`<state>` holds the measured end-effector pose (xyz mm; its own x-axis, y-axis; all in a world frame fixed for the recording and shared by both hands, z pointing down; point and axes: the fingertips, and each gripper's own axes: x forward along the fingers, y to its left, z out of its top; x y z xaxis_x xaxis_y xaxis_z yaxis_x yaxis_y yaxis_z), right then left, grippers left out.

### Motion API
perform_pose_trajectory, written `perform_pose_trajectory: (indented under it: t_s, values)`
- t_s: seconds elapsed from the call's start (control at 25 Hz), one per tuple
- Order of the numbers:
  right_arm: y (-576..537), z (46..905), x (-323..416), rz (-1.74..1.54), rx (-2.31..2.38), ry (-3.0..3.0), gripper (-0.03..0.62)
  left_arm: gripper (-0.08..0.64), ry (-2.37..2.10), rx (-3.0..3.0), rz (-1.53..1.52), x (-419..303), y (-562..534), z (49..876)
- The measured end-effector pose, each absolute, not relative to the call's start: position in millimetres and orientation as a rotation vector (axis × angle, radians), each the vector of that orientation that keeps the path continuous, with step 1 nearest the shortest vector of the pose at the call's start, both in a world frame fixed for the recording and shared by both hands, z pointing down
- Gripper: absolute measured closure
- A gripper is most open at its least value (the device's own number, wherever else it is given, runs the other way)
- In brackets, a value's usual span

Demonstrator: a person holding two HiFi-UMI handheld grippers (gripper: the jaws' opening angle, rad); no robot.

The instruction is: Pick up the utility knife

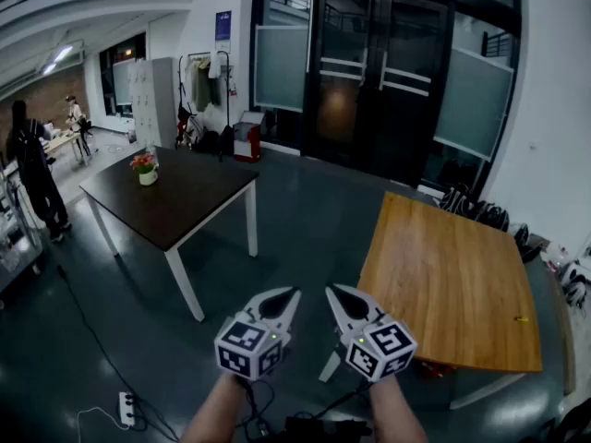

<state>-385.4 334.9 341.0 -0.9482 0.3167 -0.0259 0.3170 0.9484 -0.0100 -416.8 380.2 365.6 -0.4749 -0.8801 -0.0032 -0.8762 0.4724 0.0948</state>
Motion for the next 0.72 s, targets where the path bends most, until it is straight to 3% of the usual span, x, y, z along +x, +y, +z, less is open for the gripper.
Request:
perform_pose_trajectory:
  t_s: [0.72]
  values:
    - [320.7, 359.1, -367.4, -0.078, 0.344, 3.128, 0.581, 0.554, -2.571, 1.671, -0.11, -401.1, 368.8, 375.7]
